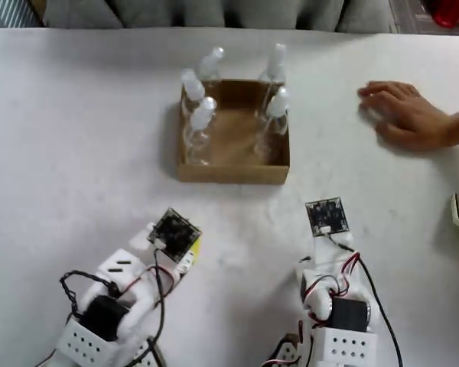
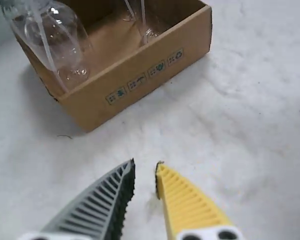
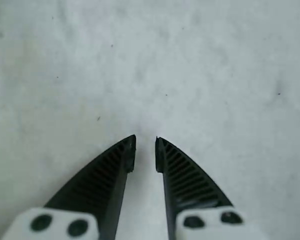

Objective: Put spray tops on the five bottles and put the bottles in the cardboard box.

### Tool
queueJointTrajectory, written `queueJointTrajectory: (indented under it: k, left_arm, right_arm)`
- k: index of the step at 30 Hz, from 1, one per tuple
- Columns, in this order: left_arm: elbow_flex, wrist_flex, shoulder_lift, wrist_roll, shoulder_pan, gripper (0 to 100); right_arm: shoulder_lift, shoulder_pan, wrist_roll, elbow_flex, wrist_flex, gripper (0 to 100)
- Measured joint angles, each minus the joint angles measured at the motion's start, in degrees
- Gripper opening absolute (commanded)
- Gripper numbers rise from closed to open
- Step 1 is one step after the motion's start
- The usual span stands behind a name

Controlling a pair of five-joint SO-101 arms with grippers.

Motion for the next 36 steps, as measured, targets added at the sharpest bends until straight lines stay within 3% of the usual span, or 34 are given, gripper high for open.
queueJointTrajectory:
  k: [24,36]
  left_arm:
    - [0.00,20.31,0.00,0.00,-2.29,2]
    - [0.00,20.75,-0.09,0.00,-2.29,2]
  right_arm:
    - [0.00,0.35,0.00,0.00,0.00,3.1]
    - [0.00,0.35,0.00,0.00,0.00,3.1]
